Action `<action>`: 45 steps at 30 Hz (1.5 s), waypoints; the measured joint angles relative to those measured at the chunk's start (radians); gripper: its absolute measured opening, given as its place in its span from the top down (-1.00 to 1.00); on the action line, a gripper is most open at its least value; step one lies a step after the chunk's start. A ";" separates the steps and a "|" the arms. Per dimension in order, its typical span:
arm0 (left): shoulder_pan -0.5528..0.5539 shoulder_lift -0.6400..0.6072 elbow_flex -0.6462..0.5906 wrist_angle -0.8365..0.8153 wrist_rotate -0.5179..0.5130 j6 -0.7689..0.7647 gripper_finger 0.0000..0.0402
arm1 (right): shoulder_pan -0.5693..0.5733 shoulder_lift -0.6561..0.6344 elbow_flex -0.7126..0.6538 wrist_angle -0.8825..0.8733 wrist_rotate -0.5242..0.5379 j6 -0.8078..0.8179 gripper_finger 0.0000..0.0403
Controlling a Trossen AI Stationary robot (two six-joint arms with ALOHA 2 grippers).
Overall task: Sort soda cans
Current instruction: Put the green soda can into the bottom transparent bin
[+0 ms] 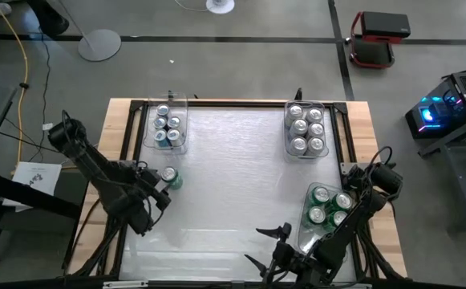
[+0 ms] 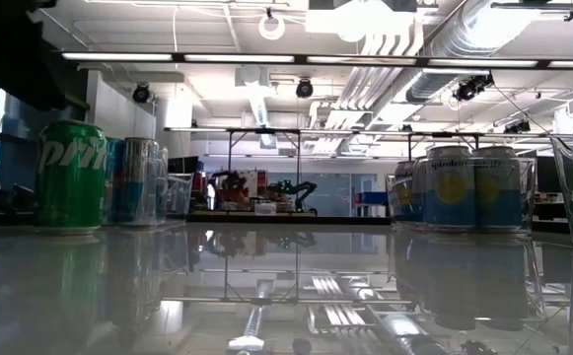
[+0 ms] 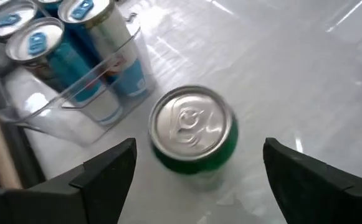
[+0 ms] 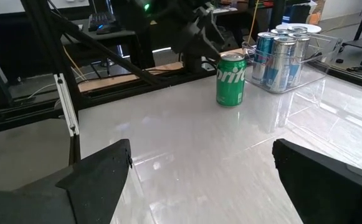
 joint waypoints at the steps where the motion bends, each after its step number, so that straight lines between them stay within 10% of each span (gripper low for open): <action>1: 0.018 -0.015 0.000 0.019 0.001 0.025 -0.64 | 0.000 0.000 0.000 0.000 0.000 0.000 -0.89; 25: 0.568 -0.097 -0.054 0.352 0.460 0.839 -0.78 | 0.000 0.000 0.000 0.000 -0.002 0.000 -0.89; 45: 0.484 -0.068 0.083 0.466 0.683 1.007 -0.49 | 0.037 -0.004 0.021 0.060 -0.001 -0.063 -0.89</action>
